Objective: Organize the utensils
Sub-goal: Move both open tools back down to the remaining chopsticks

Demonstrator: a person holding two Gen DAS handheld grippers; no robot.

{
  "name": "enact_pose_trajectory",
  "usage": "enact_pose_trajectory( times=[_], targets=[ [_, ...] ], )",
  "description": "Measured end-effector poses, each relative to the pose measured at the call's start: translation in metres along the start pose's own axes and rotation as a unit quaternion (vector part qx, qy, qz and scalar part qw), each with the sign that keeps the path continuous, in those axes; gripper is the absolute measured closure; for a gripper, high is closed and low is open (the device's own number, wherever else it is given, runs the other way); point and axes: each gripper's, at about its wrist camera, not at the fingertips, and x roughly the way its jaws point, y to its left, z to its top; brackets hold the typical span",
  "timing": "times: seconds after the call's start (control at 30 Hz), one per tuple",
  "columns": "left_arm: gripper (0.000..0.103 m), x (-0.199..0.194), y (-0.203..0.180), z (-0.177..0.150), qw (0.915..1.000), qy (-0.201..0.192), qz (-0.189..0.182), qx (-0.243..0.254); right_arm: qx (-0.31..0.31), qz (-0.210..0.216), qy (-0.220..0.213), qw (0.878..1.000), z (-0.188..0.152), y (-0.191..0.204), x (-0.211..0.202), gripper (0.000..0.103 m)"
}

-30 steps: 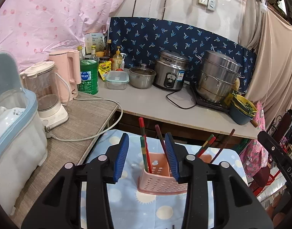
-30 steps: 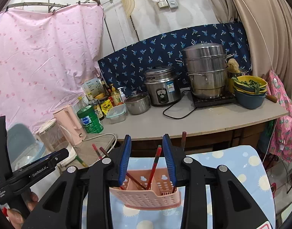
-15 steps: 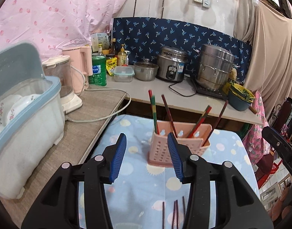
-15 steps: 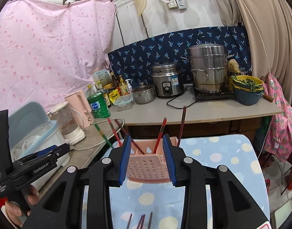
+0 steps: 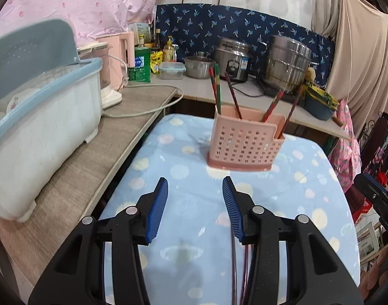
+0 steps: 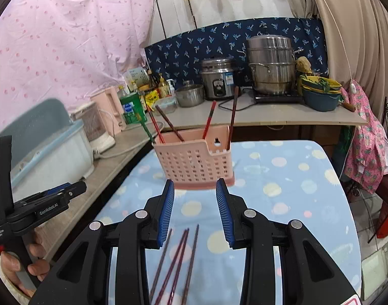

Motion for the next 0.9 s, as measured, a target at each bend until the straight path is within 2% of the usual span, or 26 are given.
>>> enact_pose_trajectory(
  times=[0.57, 0.9],
  targets=[
    [0.06, -0.002, 0.008, -0.1, 0.9978, 0.065, 0.008, 0.003, -0.032, -0.018, 0.07, 0.997, -0.103, 0.008, -0.011, 0.069],
    [0.06, 0.003, 0.004, -0.139, 0.9948, 0.101, 0.004, 0.006, -0.036, -0.008, 0.129, 0.991, -0.165, 0.019, 0.001, 0.069]
  ],
)
